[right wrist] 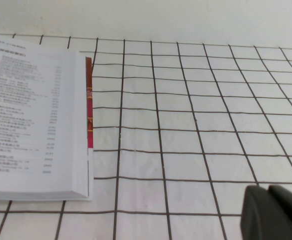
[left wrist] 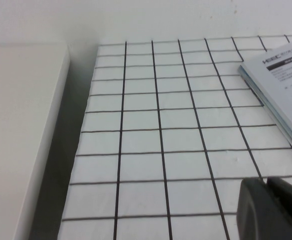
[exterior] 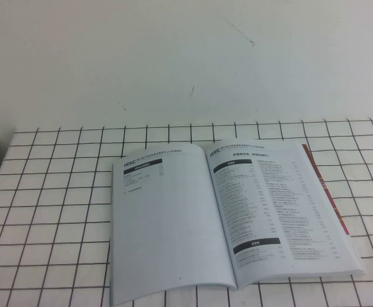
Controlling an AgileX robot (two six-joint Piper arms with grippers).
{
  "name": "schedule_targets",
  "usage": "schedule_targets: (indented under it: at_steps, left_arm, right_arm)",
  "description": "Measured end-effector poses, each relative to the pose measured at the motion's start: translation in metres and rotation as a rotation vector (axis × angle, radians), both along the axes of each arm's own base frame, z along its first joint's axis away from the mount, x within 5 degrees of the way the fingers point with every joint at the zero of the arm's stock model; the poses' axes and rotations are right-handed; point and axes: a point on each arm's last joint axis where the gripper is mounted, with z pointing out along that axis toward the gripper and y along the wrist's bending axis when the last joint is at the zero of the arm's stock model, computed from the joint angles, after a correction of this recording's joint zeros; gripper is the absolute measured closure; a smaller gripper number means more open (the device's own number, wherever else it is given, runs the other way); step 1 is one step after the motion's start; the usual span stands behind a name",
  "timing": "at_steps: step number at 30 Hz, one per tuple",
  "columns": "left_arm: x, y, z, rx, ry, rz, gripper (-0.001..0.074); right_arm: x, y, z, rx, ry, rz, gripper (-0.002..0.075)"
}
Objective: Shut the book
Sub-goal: 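Close the open booklet and leave it lying on the table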
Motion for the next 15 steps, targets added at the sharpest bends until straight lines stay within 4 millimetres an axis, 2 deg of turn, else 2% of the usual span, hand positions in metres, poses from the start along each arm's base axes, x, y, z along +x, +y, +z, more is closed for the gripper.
schedule_targets:
  at_steps: [5,11,15]
  left_arm:
    - [0.003,0.0,0.012,-0.001,-0.153,0.004,0.0738]
    - [0.0,0.001,0.048,-0.003,-0.558,0.015,0.0738]
    - [-0.006,0.002,0.065,-0.004,-0.752,0.02,0.0738]
  right_arm:
    - [0.003,0.0,0.006,-0.002,-0.087,0.005,0.0729]
    - [0.005,0.002,0.037,-0.042,-0.428,0.025,0.0729]
    - [0.0,0.003,0.059,-0.057,-0.673,0.033,0.0729]
